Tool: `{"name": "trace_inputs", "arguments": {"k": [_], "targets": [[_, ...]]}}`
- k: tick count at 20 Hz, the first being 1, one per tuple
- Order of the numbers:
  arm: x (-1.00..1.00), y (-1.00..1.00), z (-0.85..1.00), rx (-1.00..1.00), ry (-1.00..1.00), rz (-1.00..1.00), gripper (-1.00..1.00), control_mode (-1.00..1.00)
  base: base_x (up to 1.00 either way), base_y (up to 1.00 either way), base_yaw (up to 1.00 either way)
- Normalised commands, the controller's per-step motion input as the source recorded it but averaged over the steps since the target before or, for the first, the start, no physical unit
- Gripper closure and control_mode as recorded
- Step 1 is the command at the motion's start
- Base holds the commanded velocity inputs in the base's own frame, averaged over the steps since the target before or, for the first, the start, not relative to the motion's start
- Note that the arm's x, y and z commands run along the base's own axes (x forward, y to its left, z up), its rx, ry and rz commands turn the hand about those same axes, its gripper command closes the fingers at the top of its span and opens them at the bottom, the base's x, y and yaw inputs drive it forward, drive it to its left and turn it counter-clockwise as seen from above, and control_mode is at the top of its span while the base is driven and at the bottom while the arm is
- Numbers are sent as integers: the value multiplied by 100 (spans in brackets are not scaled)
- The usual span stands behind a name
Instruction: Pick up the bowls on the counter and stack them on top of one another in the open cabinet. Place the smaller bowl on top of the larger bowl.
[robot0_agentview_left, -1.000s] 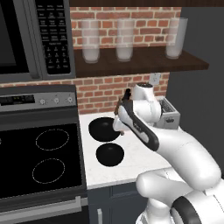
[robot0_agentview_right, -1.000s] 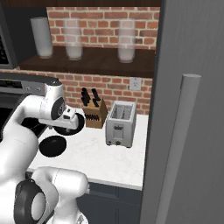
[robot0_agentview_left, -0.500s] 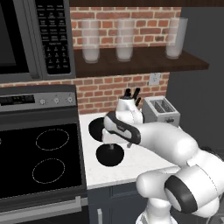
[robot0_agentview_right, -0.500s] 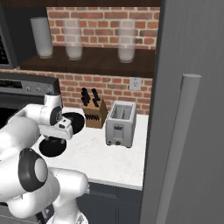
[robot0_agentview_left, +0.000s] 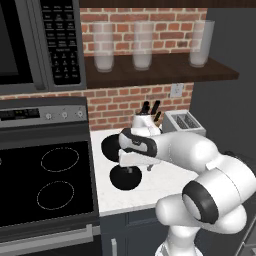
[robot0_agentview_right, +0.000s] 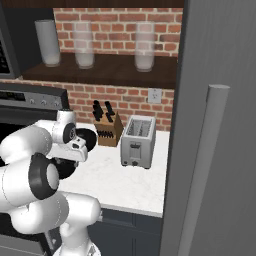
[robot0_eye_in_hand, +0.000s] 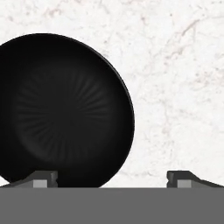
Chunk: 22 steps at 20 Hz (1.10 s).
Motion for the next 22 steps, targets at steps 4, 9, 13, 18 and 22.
{"name": "trace_inputs", "arguments": {"k": [4, 9, 13, 18, 22], "targets": [[14, 0, -24, -1, 0, 0, -100, -100, 0, 0, 0], [5, 1, -31, 0, 0, 0, -100, -100, 0, 0, 0], [0, 0, -32, 0, -2, 0, -100, -100, 0, 0, 0], [0, 0, -21, 0, -5, 0, -100, -100, 0, 0, 0], [2, 0, -13, 0, -13, 0, -100, -100, 0, 0, 0]]}}
